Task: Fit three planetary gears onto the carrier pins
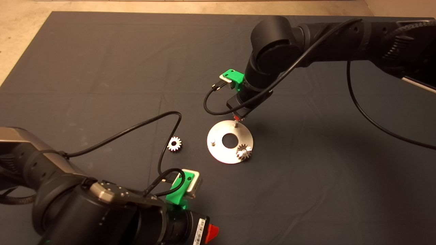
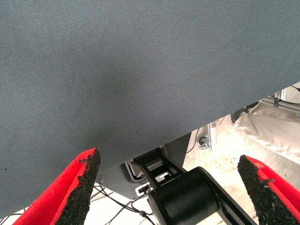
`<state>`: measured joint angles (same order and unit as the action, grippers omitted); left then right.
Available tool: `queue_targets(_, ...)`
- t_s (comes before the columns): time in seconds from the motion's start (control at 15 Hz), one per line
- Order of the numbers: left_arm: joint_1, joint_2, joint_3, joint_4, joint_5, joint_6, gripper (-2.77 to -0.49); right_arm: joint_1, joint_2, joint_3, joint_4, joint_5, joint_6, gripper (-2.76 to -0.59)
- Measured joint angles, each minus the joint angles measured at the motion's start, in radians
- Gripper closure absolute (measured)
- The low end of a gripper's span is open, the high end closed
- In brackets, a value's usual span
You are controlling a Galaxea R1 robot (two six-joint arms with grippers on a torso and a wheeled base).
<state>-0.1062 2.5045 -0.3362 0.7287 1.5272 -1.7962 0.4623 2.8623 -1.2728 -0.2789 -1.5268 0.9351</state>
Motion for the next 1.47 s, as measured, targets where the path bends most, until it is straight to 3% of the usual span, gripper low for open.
queue_targets(0.2,0.000,0.000,0.000,0.000,0.000,0.000,-2.08,-0.006,0.000,0.000,0.000,0.000,0.000,-0.89)
queue_targets(0.53,-0.003,-0.003,0.000,0.000,0.000,0.000,-2.08,-0.078,0.000,0.001,-0.004,-0.001,-0.001,-0.89)
queue_targets(1.47,-0.019,-0.003,0.000,0.000,0.000,0.000,-2.08,-0.082,0.003,-0.048,-0.011,0.001,-0.025,-0.89)
